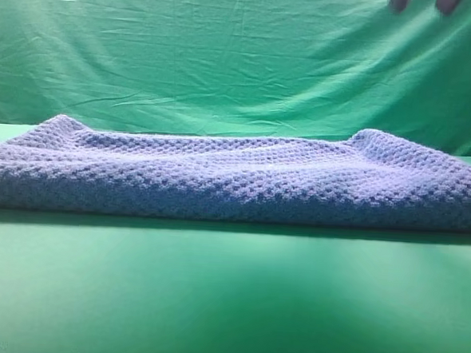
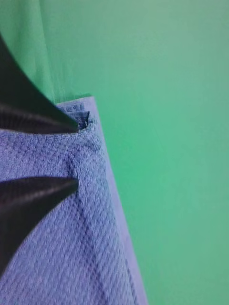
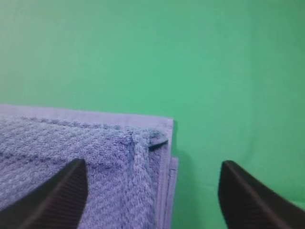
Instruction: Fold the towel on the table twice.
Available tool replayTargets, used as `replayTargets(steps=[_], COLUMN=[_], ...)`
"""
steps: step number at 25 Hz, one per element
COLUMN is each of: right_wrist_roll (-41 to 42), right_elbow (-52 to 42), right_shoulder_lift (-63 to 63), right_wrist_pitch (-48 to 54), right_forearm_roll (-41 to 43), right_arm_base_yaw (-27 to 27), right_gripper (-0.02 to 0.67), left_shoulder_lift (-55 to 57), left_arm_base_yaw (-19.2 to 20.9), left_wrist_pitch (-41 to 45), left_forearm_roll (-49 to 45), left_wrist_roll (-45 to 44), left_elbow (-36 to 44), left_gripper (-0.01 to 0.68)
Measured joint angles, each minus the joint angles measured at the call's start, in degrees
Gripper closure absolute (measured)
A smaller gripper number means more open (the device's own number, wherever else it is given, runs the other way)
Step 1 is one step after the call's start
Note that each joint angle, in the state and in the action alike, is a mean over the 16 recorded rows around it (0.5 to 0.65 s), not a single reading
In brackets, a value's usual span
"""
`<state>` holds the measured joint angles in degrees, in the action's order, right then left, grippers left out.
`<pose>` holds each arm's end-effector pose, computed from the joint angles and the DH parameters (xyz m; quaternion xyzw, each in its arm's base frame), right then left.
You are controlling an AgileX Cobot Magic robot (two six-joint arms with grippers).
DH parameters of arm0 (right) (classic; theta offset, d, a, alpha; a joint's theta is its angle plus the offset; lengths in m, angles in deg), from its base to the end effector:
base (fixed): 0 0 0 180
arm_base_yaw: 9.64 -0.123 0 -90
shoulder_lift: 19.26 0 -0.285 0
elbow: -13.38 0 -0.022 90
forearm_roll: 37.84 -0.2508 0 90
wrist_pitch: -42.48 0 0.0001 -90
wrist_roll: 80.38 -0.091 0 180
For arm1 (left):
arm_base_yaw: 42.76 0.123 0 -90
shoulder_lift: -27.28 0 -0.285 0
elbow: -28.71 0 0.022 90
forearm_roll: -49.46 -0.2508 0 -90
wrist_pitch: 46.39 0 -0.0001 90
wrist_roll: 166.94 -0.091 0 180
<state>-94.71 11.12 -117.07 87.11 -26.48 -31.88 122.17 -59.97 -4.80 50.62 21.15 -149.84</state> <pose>0.3215 0.1179 0.3101 -0.1113 0.9428 0.0115 0.3140 0.3214 -0.1008 0.3335 0.0696 0.9307 -0.0874 0.3482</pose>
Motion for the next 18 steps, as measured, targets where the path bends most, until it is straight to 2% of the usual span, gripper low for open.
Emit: replayTargets(steps=[5, 9, 12, 18], right_wrist_roll=[1.1, 2.3, 3.5, 7.7], right_elbow=[1.2, 0.7, -1.0, -7.8], right_shoulder_lift=[9.5, 17.7, 24.2, 38.1], right_wrist_pitch=[7.6, 11.7, 13.4, 14.0], right_forearm_roll=[-0.3, -1.1, -1.9, -4.5], right_arm_base_yaw=[0.0, 0.0, 0.0, 0.0], right_gripper=[0.508, 0.61, 0.643, 0.649], left_shoulder_lift=[-8.4, -16.5, -23.3, -38.3], left_arm_base_yaw=[0.0, 0.0, 0.0, 0.0], left_wrist_pitch=[5.9, 8.1, 8.9, 9.6], left_forearm_roll=[4.4, 9.2, 12.8, 18.8], left_wrist_roll=[-4.2, -8.7, -12.1, -17.9], left_elbow=[-3.0, -2.0, 0.9, 10.8], left_gripper=[0.59, 0.661, 0.673, 0.673])
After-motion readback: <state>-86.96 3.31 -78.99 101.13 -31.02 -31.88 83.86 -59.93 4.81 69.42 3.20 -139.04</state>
